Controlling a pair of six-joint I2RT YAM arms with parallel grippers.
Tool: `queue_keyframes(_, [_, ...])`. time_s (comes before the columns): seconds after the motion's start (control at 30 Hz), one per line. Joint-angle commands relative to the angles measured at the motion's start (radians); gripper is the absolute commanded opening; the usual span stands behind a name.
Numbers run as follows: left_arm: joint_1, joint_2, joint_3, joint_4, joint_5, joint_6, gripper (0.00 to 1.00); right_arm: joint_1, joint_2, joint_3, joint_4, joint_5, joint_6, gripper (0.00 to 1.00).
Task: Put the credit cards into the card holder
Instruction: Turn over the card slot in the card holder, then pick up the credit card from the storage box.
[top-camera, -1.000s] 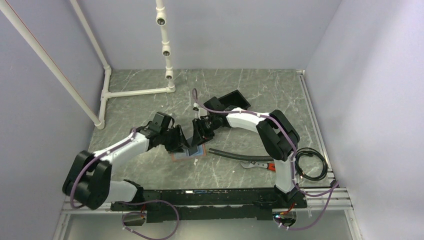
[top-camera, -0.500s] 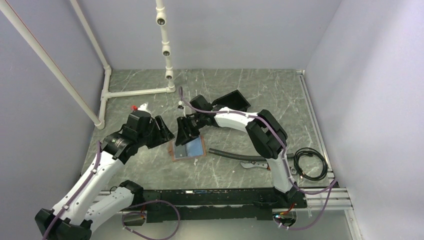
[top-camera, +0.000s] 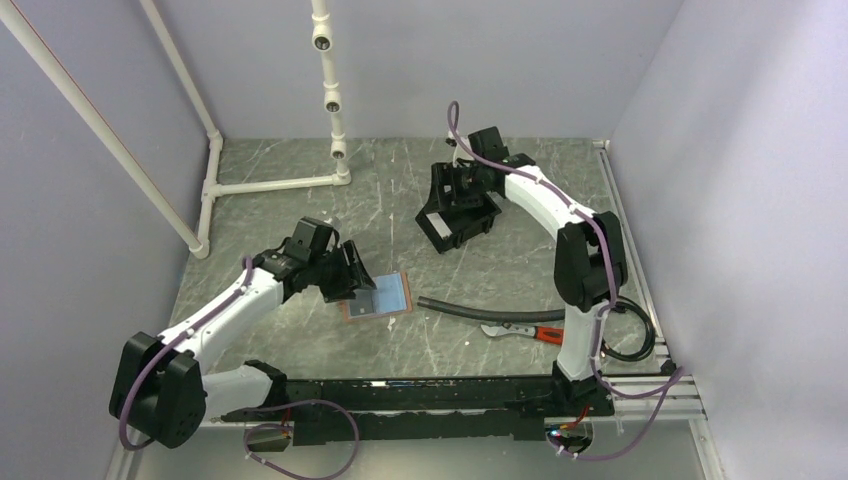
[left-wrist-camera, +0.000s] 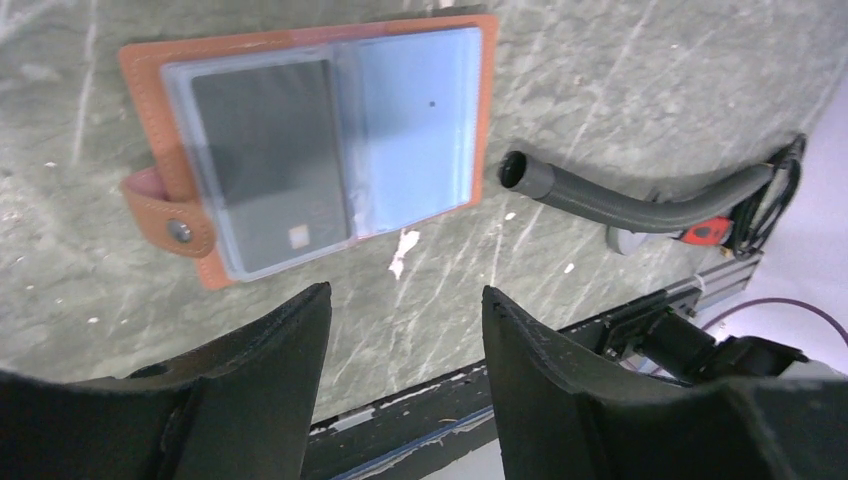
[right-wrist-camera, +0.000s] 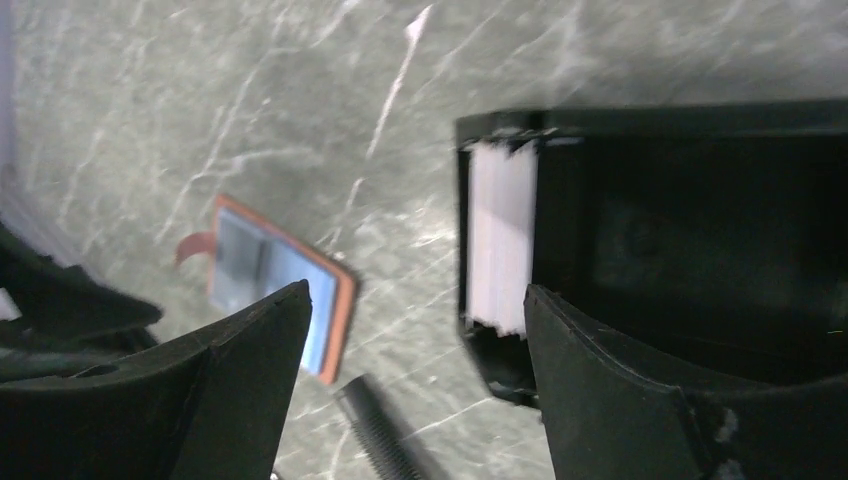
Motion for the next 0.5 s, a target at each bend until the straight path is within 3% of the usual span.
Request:
queue_keyframes(0.0, [0.005, -0.021, 0.009, 0.095, 0.070, 0.001, 0.63, -0.016, 0.091, 0.128, -0.143, 0.064, -0.151, 0.82])
queue_keyframes(0.3, [0.007, -0.068, -0.022, 0.083, 0.057, -0.006, 0.64, -0.030, 0.202, 0.166, -0.096, -0.085, -0.115, 0.85])
queue_keyframes(0.47, [0.007, -0.060, -0.017, 0.087, 0.059, -0.003, 0.64, -0.030, 0.210, 0.161, -0.090, -0.164, -0.090, 0.81])
